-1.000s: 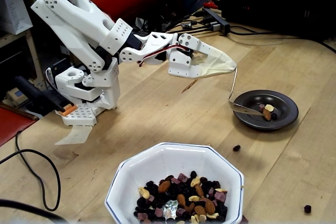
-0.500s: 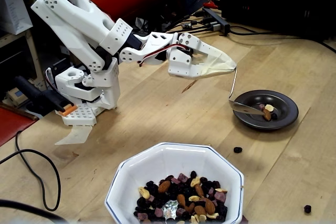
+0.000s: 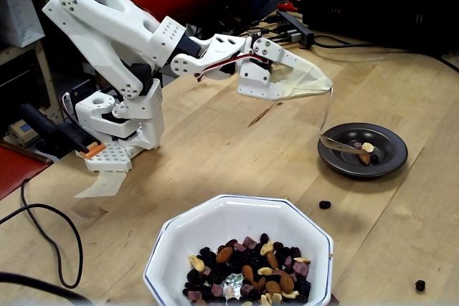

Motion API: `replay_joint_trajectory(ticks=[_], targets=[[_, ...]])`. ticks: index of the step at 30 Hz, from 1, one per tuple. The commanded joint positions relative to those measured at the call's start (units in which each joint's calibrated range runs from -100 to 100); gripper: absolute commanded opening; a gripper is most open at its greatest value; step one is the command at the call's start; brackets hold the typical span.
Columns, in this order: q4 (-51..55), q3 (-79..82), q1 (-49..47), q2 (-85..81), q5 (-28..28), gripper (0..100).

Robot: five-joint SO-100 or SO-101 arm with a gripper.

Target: Use spoon to transfer food from the white bowl to brown plate

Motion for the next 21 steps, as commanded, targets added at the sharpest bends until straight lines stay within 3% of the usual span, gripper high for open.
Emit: replay_joint_trajectory(ticks=[1, 14, 21], targets=[[8.13, -9.87, 2.57, -2.34, -2.88, 4], [21.02, -17.92, 12.86, -16.2, -13.53, 4], [27.18, -17.83, 18.72, -23.65, -16.31, 4]])
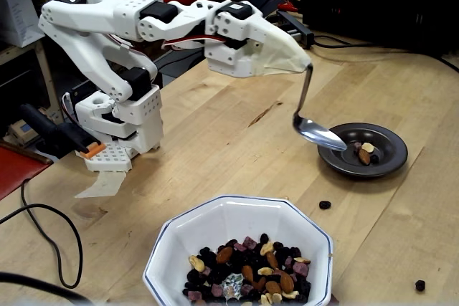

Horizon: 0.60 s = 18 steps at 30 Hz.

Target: Use spoon to transfer food from the white bowl to brown plate

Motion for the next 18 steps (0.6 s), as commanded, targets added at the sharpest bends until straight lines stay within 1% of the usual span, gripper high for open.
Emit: replay_joint_trajectory(ticks=[1, 5, 9, 13, 18], targets=[[3.4, -4.36, 3.25, -5.44, -1.12, 4], [7.98, -4.36, 4.36, -8.18, -2.2, 4], [10.2, -4.19, 5.1, -11.26, -3.76, 4], [10.28, -0.74, 5.69, -13.57, -5.47, 4], [10.12, 3.69, 5.69, -17.42, -6.06, 4]])
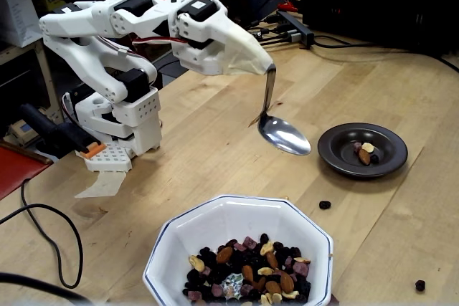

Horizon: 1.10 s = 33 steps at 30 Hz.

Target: Use spoon to transfer food from the white bowl to brown plate

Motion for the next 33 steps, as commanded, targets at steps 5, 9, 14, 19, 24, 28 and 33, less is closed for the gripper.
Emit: replay_joint_trajectory(ticks=[5, 9, 14, 19, 24, 28, 33], targets=[[-0.56, 5.88, 0.22, -6.85, -0.34, 4], [-0.56, 10.21, 0.22, -11.38, -0.34, 4], [-0.56, 15.17, 0.22, -17.72, -0.39, 4], [-0.56, 19.86, 0.22, -22.85, -0.39, 4], [-0.95, 21.81, 0.22, -23.96, -0.44, 4], [-6.33, 22.6, 0.22, -23.88, -2.44, 4], [-13.52, 24.11, 0.29, -23.79, -4.88, 4]])
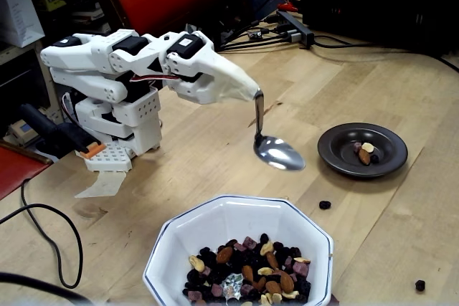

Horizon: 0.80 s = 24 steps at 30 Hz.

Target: Use spoon to transfer food from the white bowl to brown plate

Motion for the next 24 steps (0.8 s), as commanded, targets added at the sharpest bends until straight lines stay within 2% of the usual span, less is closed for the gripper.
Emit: replay_joint_trajectory(ticks=[1, 9, 17, 24], targets=[[-6.6, 0.13, 0.29, -0.52, -1.56, 4], [-7.47, -1.11, -0.08, 7.52, -1.56, 4], [-7.95, -11.46, -0.08, 19.5, -1.56, 4], [-7.47, -13.94, 0.22, 22.16, -1.86, 4]])
